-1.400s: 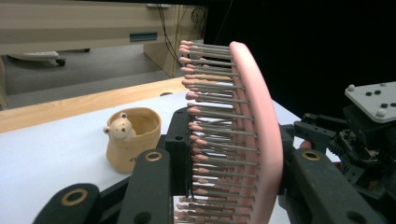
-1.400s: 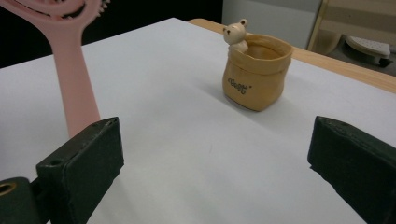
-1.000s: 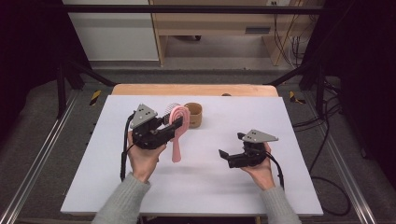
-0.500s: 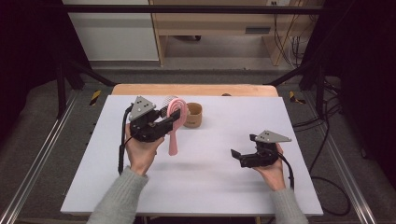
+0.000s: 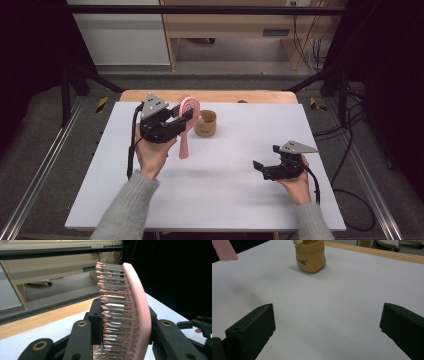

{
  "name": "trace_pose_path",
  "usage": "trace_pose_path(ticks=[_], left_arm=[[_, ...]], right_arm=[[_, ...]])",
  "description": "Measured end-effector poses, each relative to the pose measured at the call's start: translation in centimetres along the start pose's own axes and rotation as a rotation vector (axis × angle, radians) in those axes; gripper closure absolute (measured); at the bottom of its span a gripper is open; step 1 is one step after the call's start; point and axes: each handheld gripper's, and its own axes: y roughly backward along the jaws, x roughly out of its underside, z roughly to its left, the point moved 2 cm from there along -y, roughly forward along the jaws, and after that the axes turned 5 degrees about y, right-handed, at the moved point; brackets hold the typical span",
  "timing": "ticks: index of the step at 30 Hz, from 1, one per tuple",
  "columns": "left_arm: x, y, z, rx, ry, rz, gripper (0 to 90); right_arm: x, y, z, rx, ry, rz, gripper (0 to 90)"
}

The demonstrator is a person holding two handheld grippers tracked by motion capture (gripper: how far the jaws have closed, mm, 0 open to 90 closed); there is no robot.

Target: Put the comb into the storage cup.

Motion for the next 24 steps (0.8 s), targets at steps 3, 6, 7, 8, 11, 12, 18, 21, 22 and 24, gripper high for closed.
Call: trace_pose_path(ticks=[3,6,7,8,11,12,18,21,22,24], left_arm=[[-0.4,-0.3,0.0,-0.001,0.000,-0.002,63.4],[-0.7,-0.5,0.1,-0.001,0.000,-0.008,63.4],[-0.9,-0.6,0.1,-0.001,0.001,-0.010,63.4],[-1.0,-0.7,0.2,-0.003,0.003,-0.011,63.3],[-1.4,-1.0,0.2,-0.008,0.002,-0.014,63.4],[-1.5,-1.0,0.3,-0.008,0.002,-0.014,63.4],[-2.2,-1.6,0.2,-0.011,-0.002,-0.019,63.4],[-2.5,-1.9,0.2,-0.014,-0.007,-0.023,63.3],[-2.6,-2.0,0.2,-0.013,-0.005,-0.022,63.3],[-2.7,-2.2,0.2,-0.014,-0.006,-0.024,63.3]], right_arm=[[0.1,0.2,-0.2,0.001,-0.005,-0.002,0.5],[0.1,0.3,-0.3,0.002,-0.006,-0.006,0.5],[0.2,0.4,-0.4,0.002,-0.003,-0.009,0.5],[0.2,0.5,-0.5,0.002,-0.002,-0.012,0.5],[0.3,0.6,-0.6,-0.003,0.006,-0.016,0.5],[0.3,0.7,-0.6,-0.007,0.011,-0.018,0.4],[0.4,1.1,-0.8,-0.023,0.021,-0.034,0.5],[0.5,1.4,-1.0,-0.018,0.016,-0.043,0.4],[0.5,1.5,-1.1,-0.019,0.013,-0.043,0.4],[0.6,1.7,-1.2,-0.018,0.004,-0.050,0.4]])
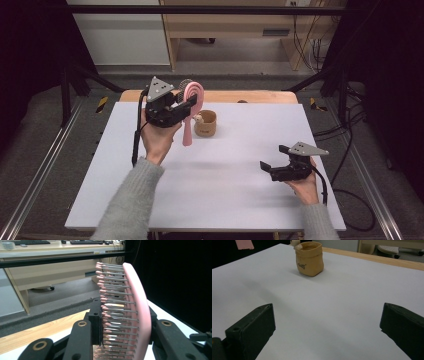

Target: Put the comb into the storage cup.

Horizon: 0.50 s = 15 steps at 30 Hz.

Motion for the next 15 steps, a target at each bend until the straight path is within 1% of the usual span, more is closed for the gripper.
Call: trace_pose_path(ticks=[5,8,15], left_arm=[[-0.5,-0.6,0.0,0.004,0.004,-0.011,63.4],[-0.7,-1.0,-0.1,0.005,0.001,-0.009,63.3],[-1.4,-2.0,-0.2,0.009,-0.001,-0.013,63.3]], right_arm=[[0.1,0.5,-0.2,0.005,0.004,-0.009,0.2],[0.1,0.7,-0.2,0.008,0.004,-0.014,0.2],[0.2,0.6,-0.1,0.002,0.007,-0.009,0.2]])
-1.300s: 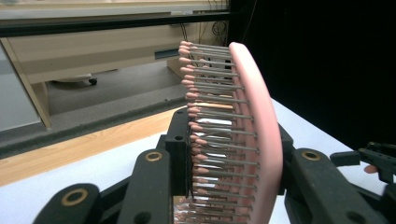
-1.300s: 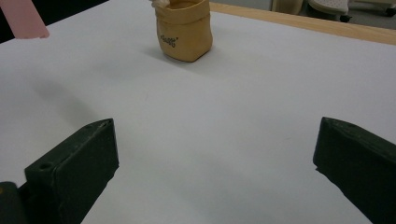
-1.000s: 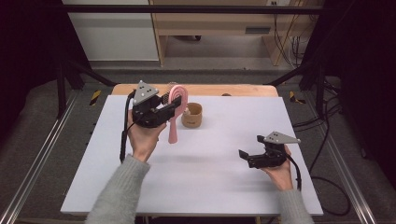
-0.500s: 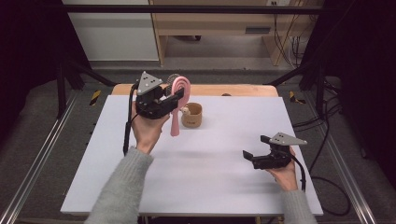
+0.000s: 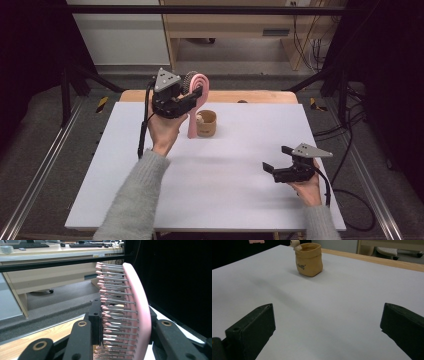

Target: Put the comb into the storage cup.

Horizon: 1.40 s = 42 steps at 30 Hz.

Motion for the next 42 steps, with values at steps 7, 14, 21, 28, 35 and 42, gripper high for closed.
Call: trace_pose_path(ticks=[7,14,21,28,35,42], left_arm=[[-0.3,-1.1,0.0,0.005,-0.002,0.004,63.3],[-0.6,-2.6,0.1,0.004,-0.008,0.010,63.3],[-1.0,-4.0,0.5,-0.008,-0.006,0.013,63.3],[-1.3,-5.3,0.8,-0.014,0.000,0.017,63.3],[-1.1,-6.7,1.1,-0.021,0.007,0.027,63.3],[-1.1,-7.9,1.3,-0.028,0.007,0.035,63.3]], right_arm=[[0.1,0.0,0.0,-0.004,-0.004,0.009,0.2],[0.1,-0.2,0.1,-0.009,0.000,0.016,0.1],[0.2,-0.3,0.2,-0.011,-0.002,0.021,0.1],[0.3,-0.2,0.0,-0.007,0.001,0.012,0.1],[0.3,-0.1,0.0,-0.008,-0.001,0.012,0.1],[0.4,-0.2,0.0,-0.008,-0.004,0.017,0.1]])
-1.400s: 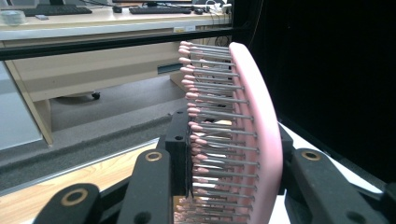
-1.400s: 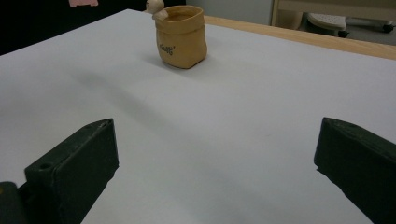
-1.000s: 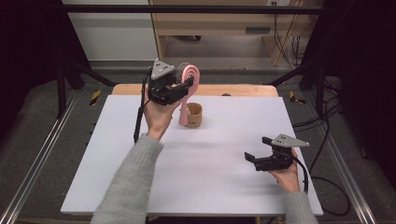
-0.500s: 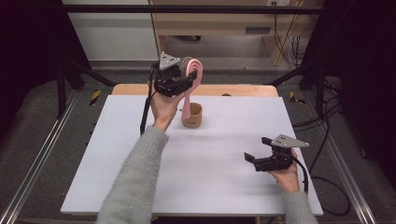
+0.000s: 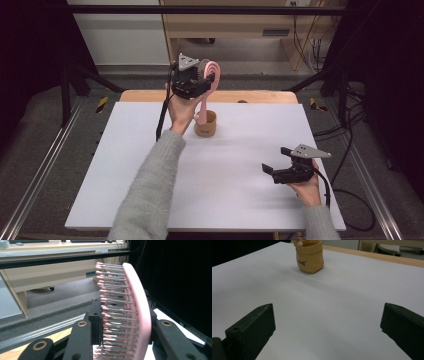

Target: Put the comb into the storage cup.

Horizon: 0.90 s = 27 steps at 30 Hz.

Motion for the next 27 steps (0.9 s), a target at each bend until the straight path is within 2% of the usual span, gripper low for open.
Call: trace_pose_path(ticks=[18,27], left_arm=[[-0.3,-2.0,-0.1,-0.007,-0.001,0.005,63.3],[0.1,-3.4,-0.5,-0.007,-0.019,0.015,63.3]], right_arm=[[0.0,0.0,0.0,0.002,0.001,0.000,0.1],[0.0,0.1,-0.1,0.003,0.001,-0.004,0.1]])
